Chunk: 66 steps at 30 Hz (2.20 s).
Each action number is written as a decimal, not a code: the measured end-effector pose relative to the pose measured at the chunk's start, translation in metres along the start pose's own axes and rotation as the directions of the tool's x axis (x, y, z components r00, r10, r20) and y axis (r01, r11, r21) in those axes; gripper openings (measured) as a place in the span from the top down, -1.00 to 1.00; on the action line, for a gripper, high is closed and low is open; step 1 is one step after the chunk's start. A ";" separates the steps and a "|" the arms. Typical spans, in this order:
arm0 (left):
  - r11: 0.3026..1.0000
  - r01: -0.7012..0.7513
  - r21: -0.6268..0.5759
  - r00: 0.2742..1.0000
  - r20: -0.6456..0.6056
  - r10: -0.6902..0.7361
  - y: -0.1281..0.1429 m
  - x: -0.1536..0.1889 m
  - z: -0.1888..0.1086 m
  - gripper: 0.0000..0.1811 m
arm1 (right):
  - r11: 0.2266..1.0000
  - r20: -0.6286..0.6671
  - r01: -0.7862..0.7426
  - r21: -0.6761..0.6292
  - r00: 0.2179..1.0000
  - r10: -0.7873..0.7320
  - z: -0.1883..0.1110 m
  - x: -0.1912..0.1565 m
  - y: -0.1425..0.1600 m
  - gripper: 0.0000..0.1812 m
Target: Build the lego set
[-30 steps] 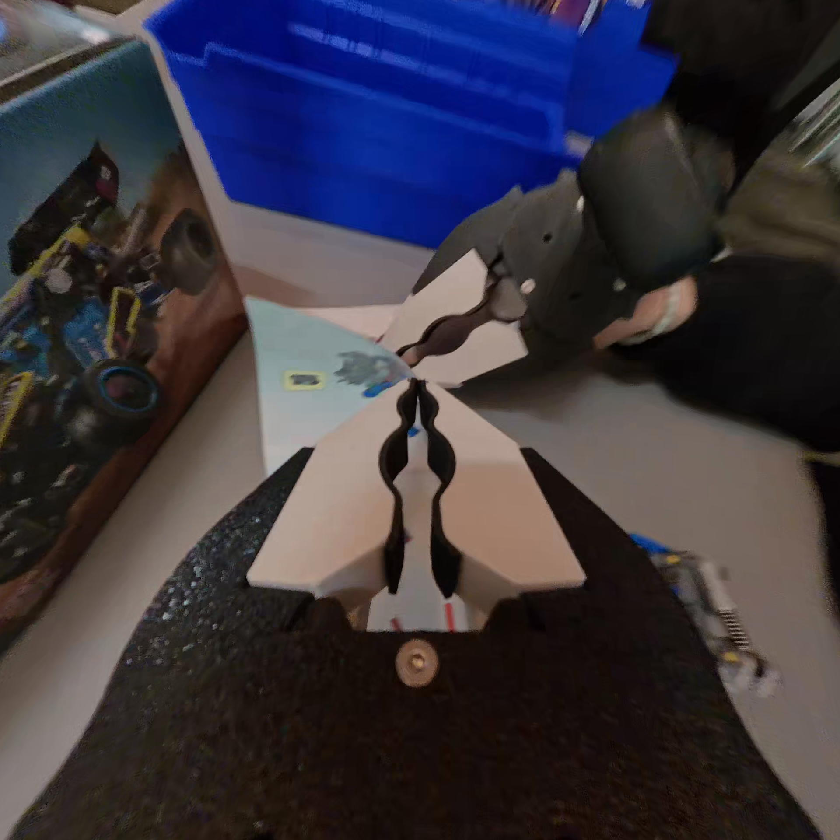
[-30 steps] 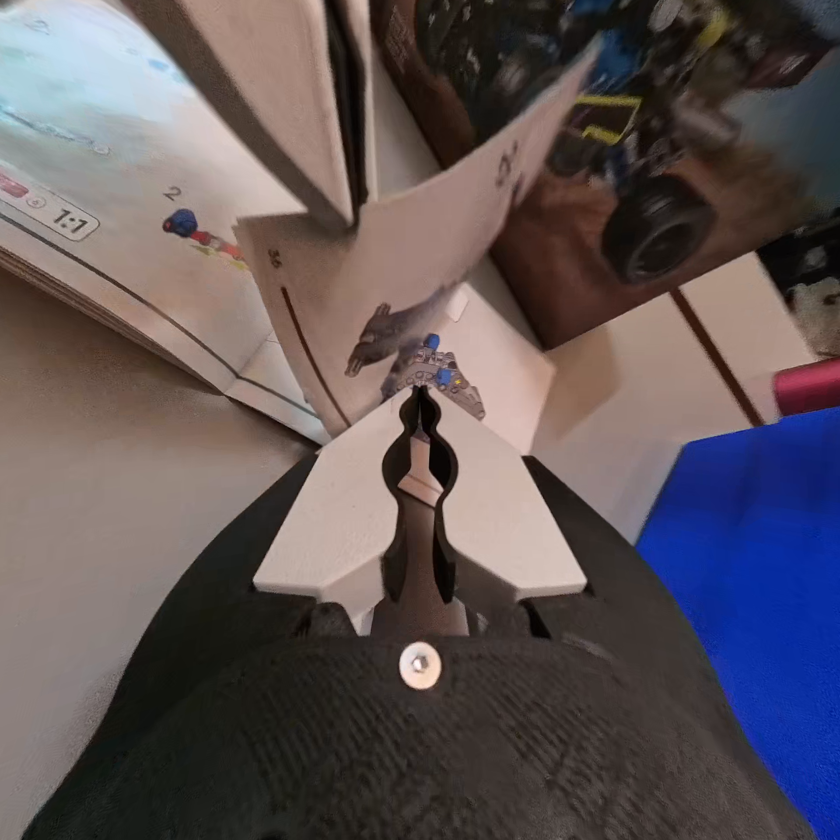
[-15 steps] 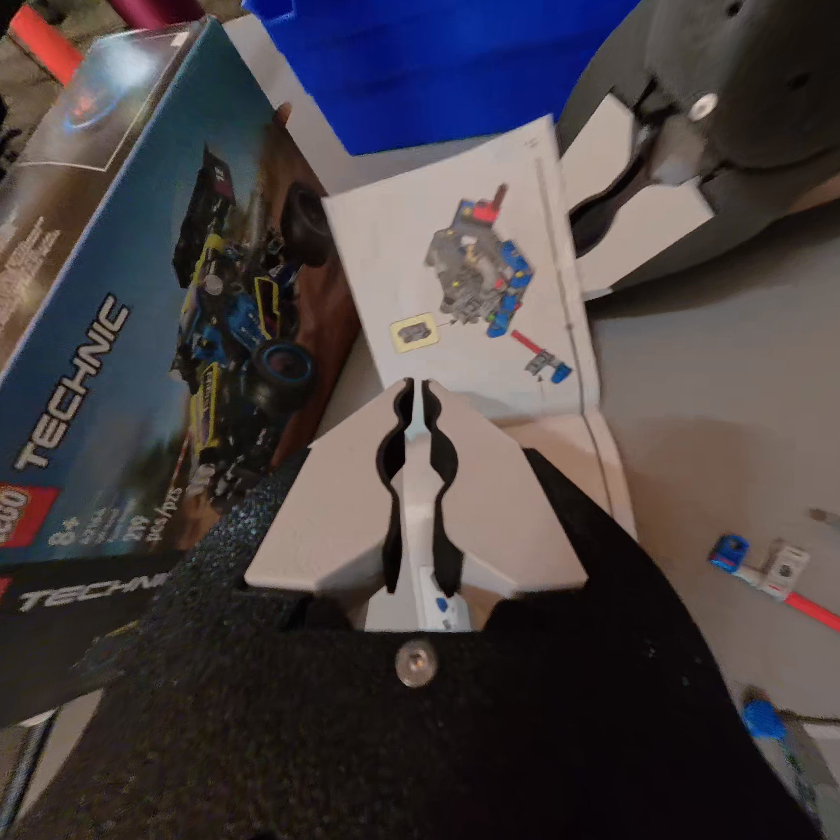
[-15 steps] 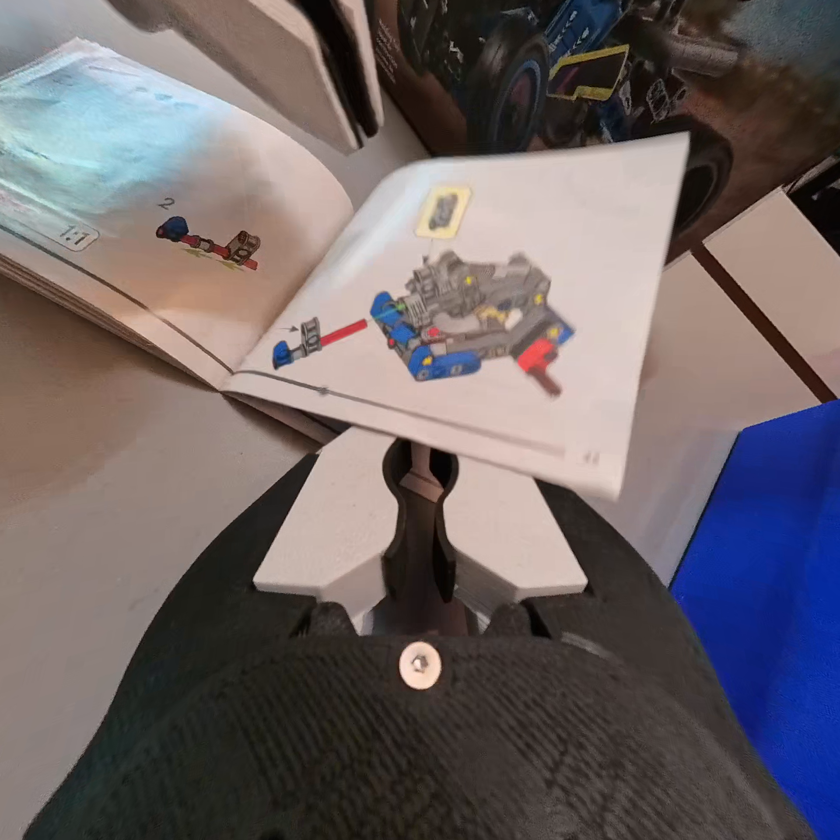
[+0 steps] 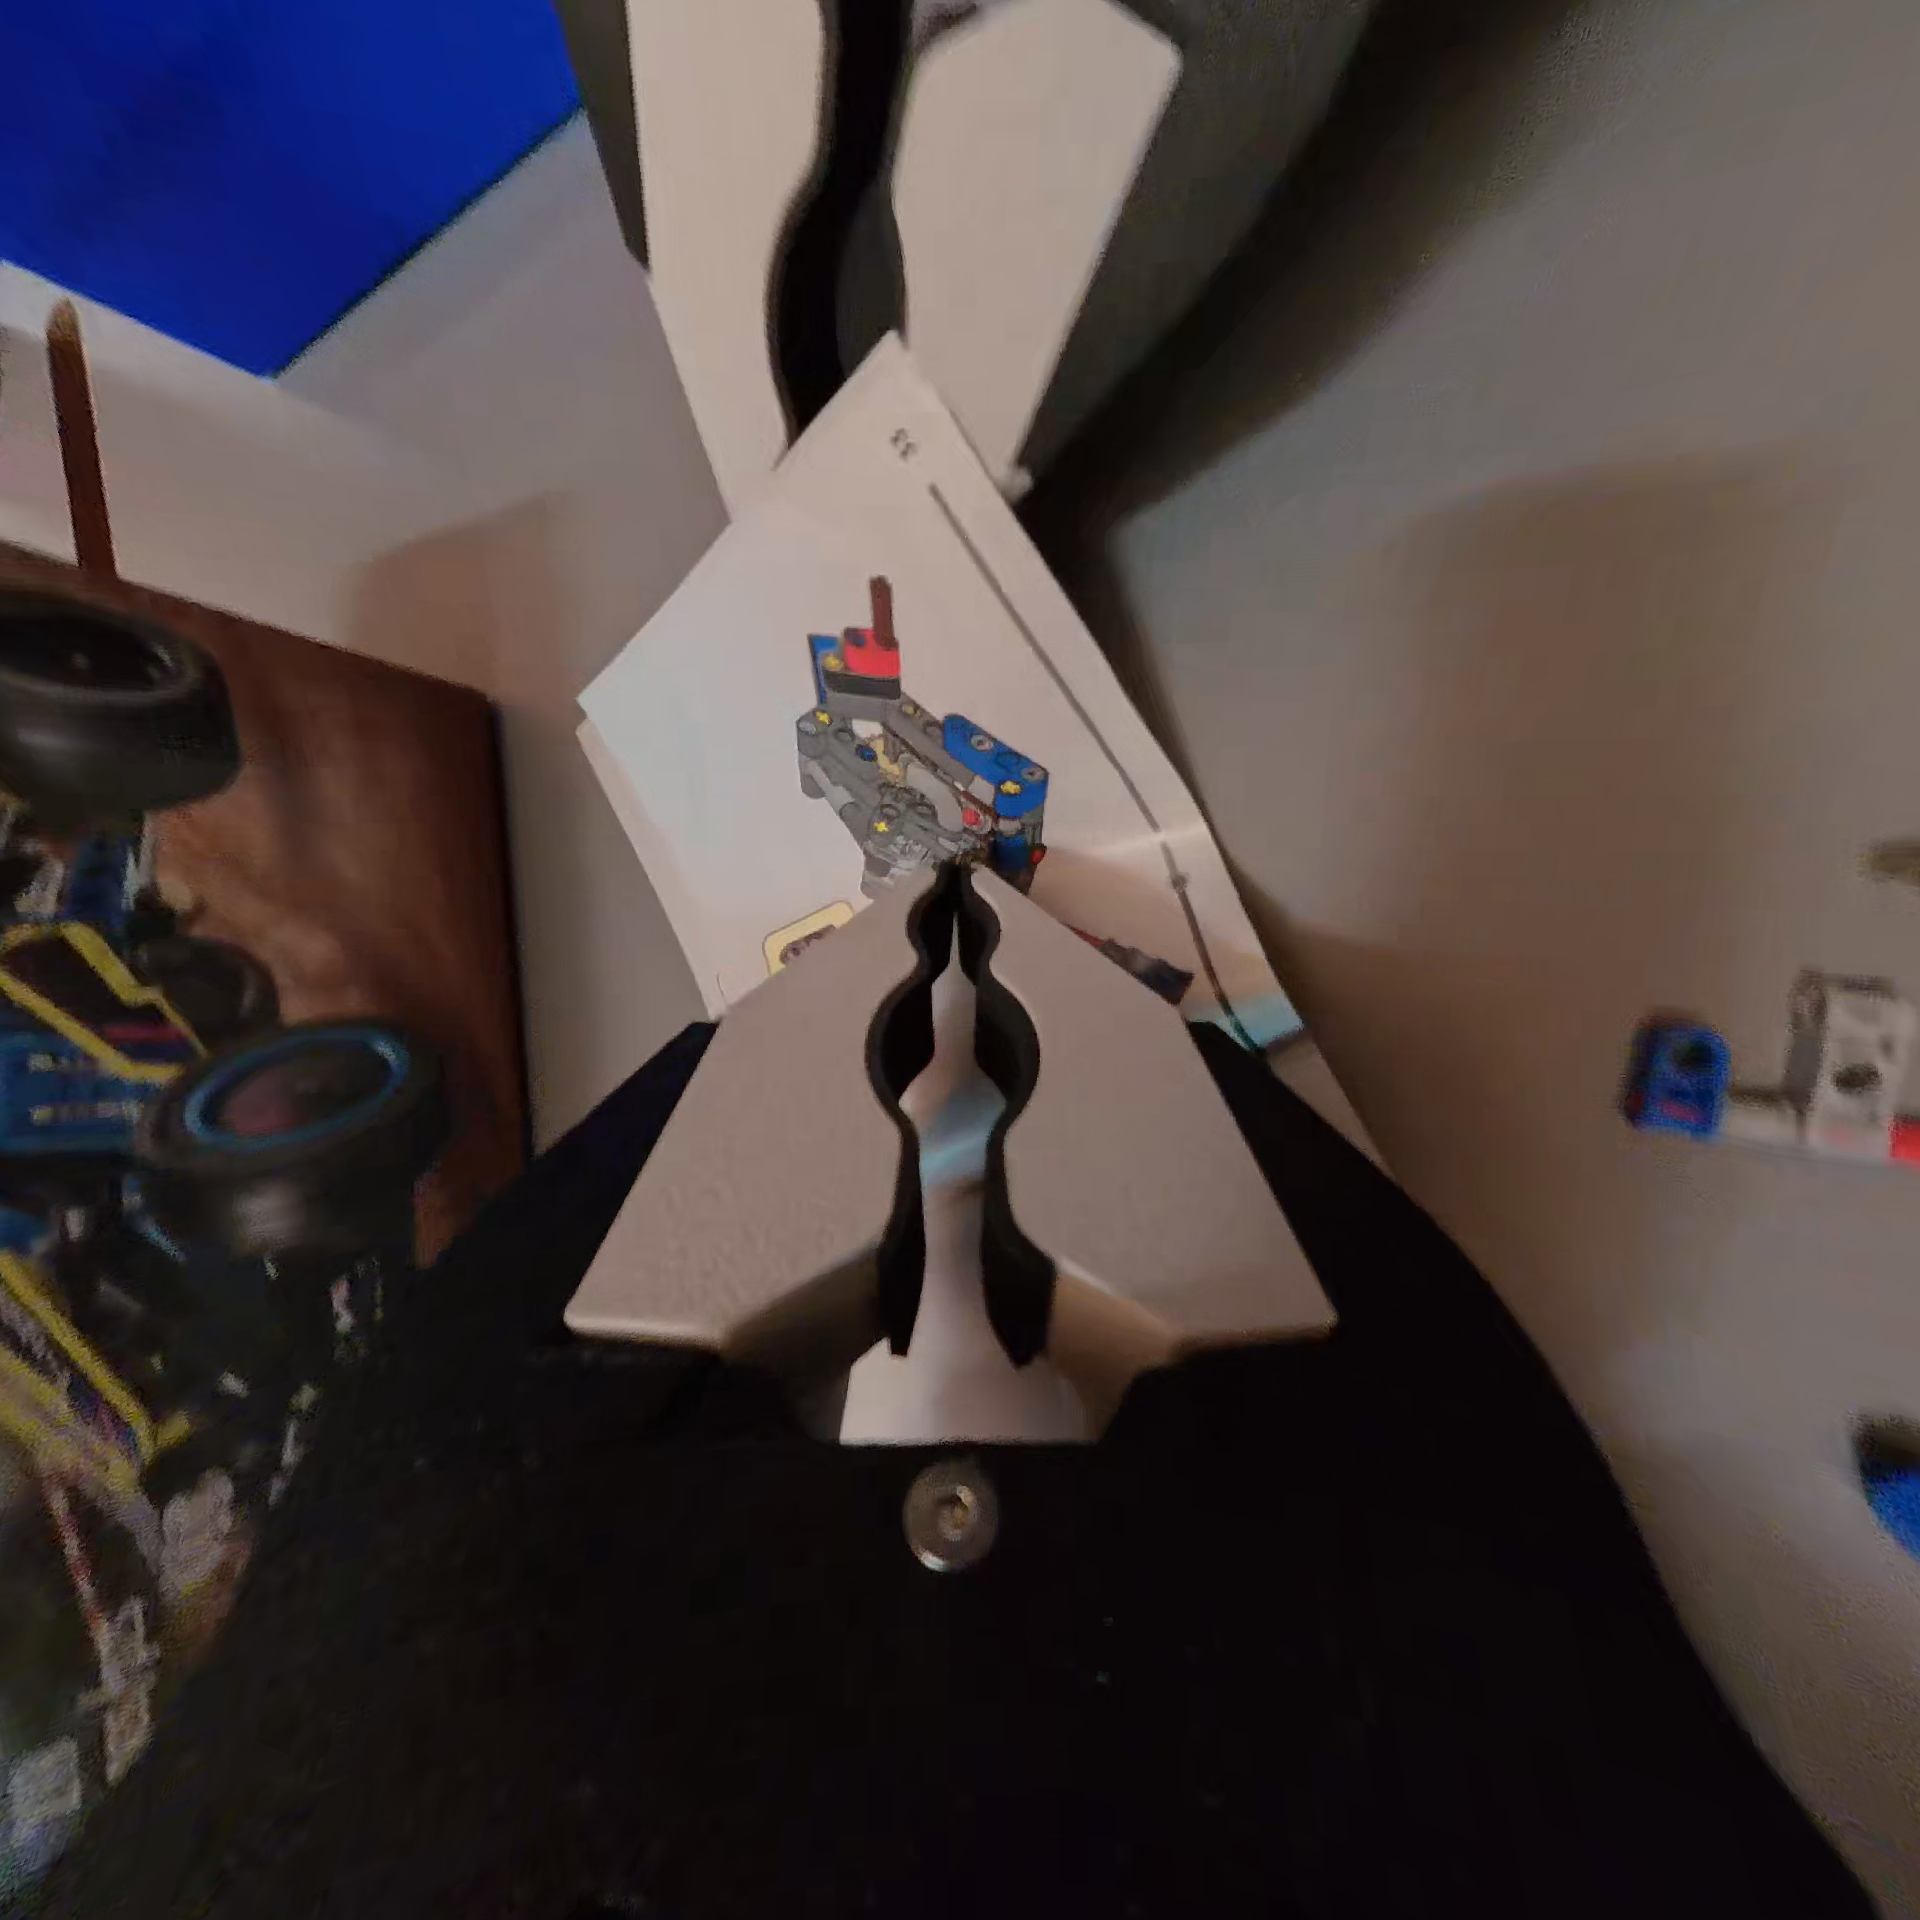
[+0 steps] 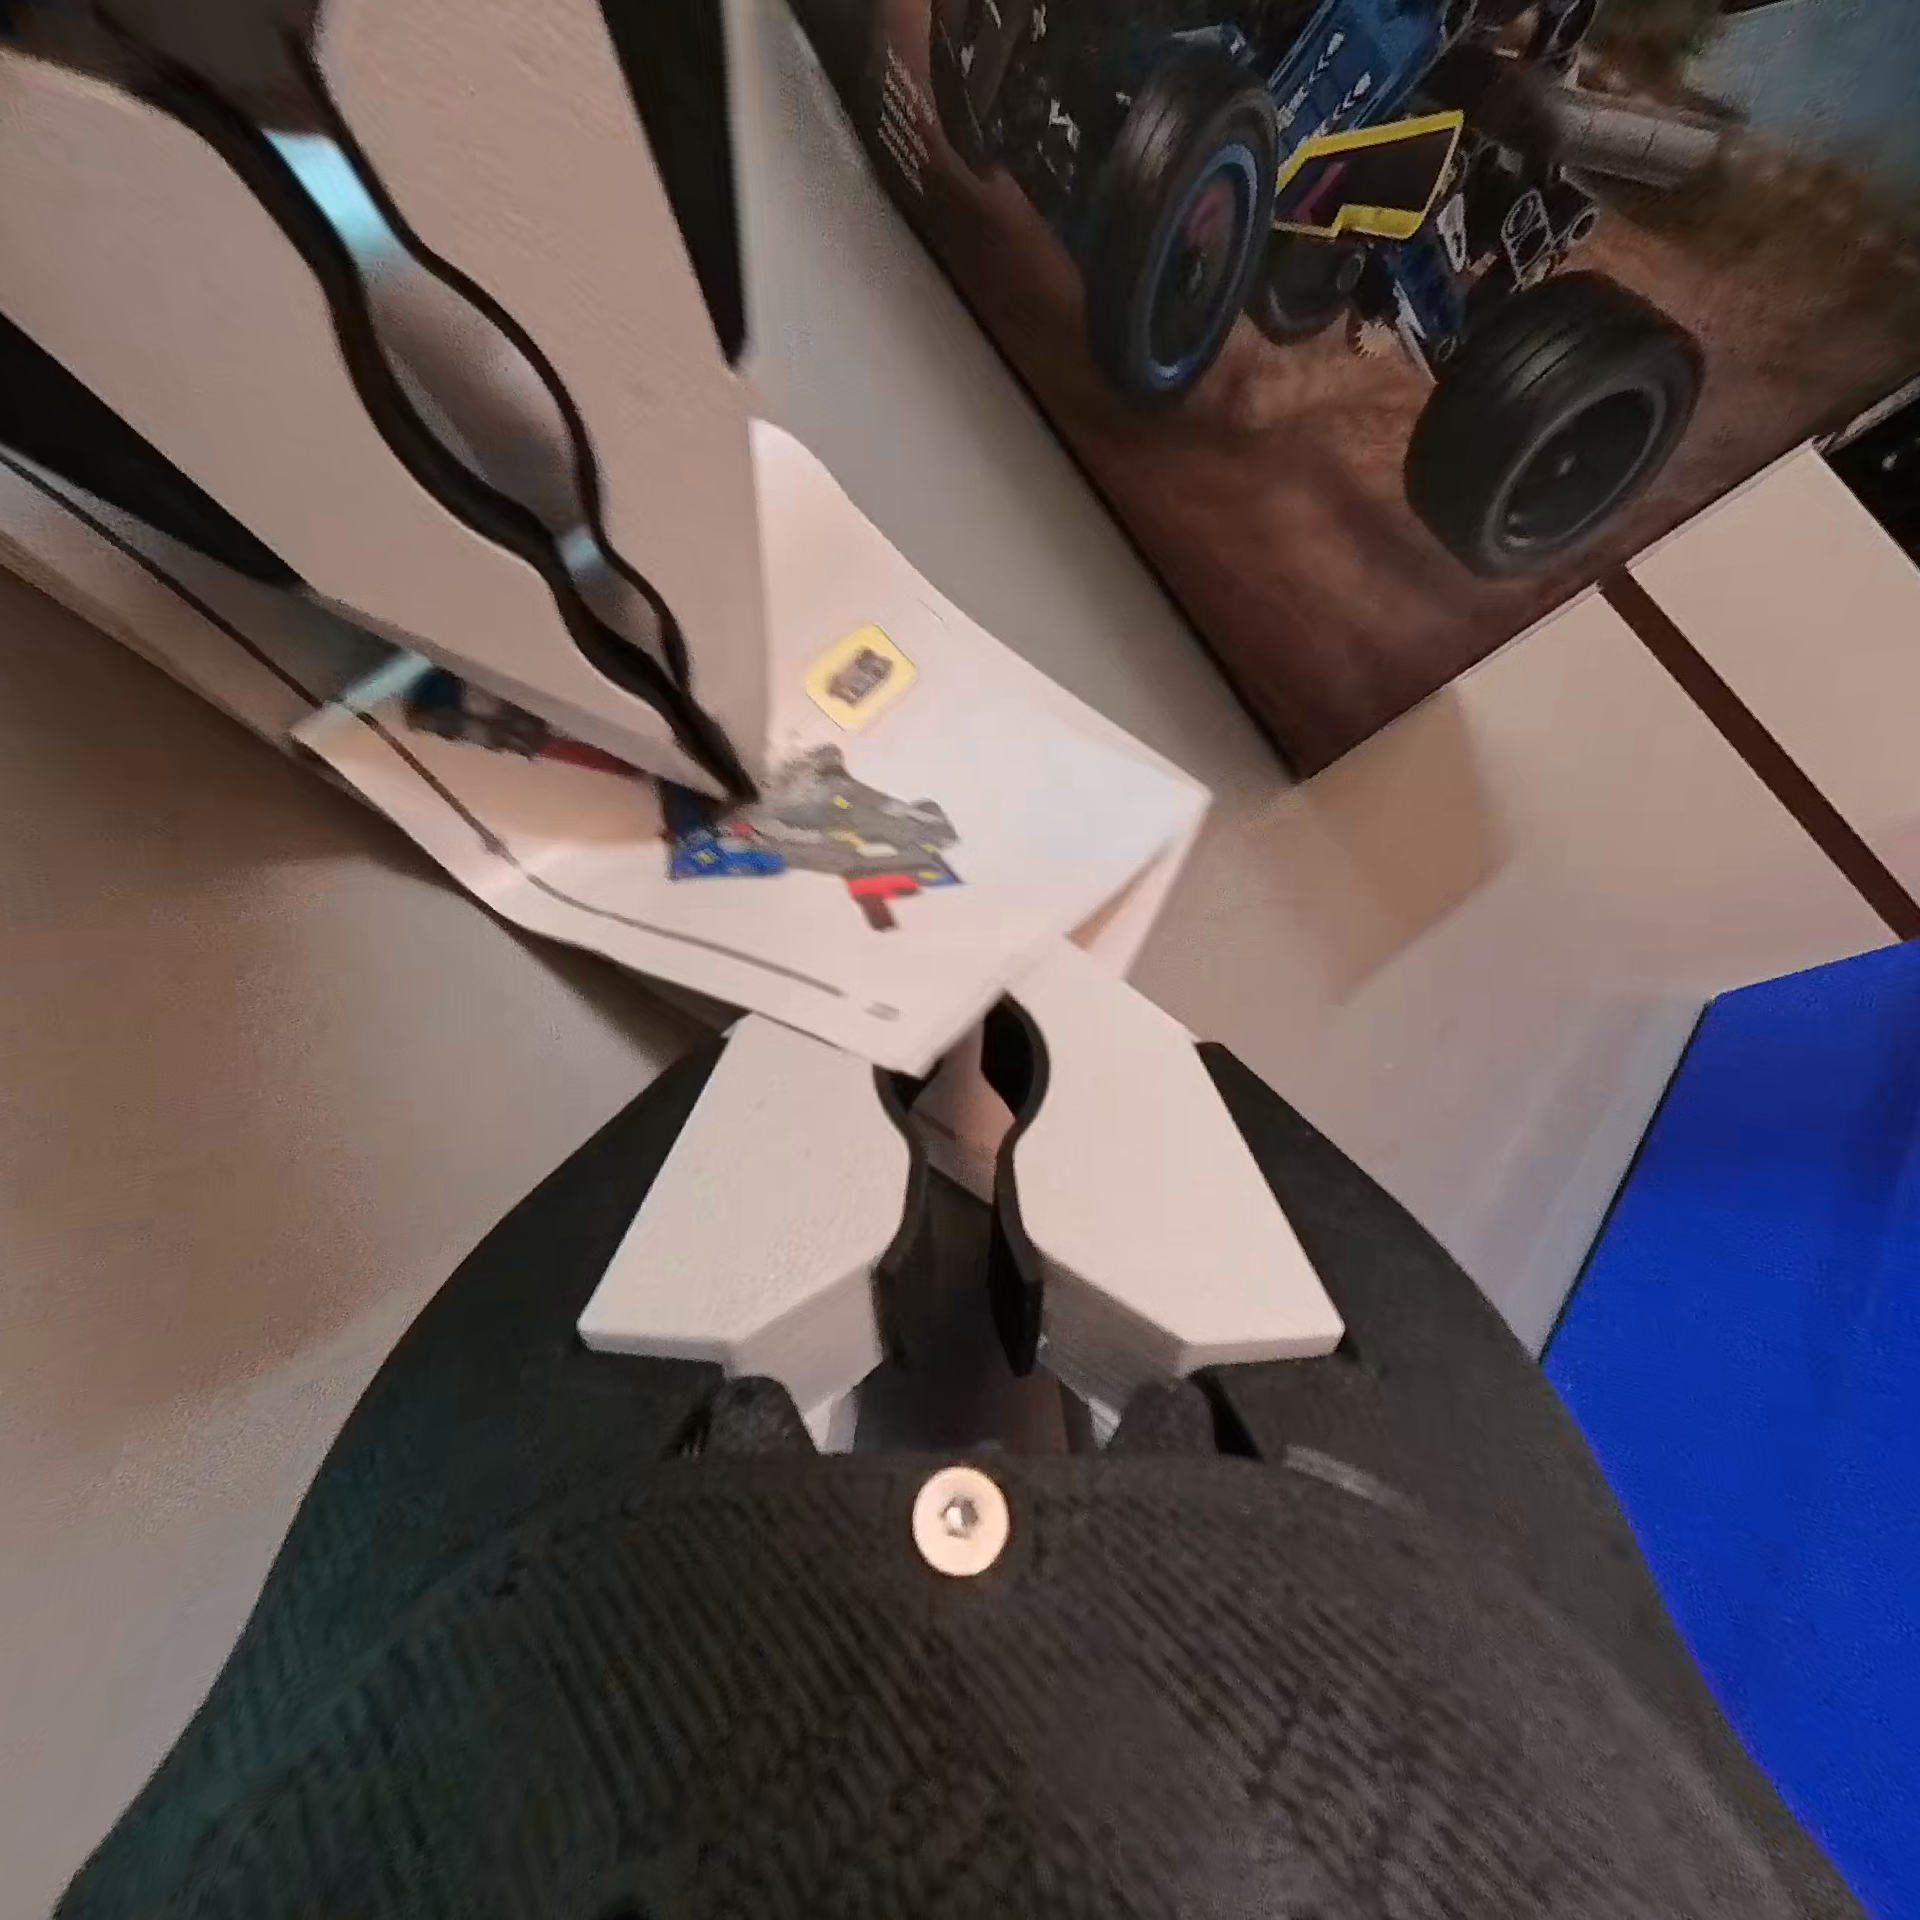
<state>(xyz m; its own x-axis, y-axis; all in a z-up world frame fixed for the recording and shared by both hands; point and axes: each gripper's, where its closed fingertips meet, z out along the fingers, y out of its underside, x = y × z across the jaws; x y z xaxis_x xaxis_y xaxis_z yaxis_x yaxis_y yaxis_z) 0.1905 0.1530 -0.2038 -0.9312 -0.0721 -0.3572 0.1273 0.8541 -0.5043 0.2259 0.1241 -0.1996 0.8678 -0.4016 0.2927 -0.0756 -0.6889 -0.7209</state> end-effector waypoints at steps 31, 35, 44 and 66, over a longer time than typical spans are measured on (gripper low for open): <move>0.995 0.022 -0.096 0.991 0.135 -0.009 -0.009 0.029 -0.035 0.66 | 0.956 0.123 0.275 0.098 0.950 -0.286 0.003 -0.033 -0.015 1.00; 0.988 0.068 -0.140 0.995 0.085 -0.056 0.000 0.035 -0.030 0.83 | 0.957 0.137 0.268 0.108 0.950 -0.281 0.003 -0.033 -0.016 1.00; 0.976 0.206 -0.071 0.970 0.145 -0.194 0.006 0.029 -0.053 1.00 | 0.943 0.132 0.303 0.136 0.938 -0.321 0.001 -0.036 -0.017 1.00; 0.965 0.258 0.051 0.938 0.224 -0.263 0.022 0.039 -0.085 0.95 | 0.903 0.116 0.367 0.222 0.910 -0.399 0.011 -0.067 -0.045 1.00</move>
<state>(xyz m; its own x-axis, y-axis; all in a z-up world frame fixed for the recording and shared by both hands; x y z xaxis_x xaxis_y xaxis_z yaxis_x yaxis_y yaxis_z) 0.1282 0.2128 -0.1622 -0.8309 -0.4079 -0.3785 -0.1003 0.7789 -0.6191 0.1767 0.1889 -0.1934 0.8766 -0.0208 0.4808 0.3596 -0.6356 -0.6832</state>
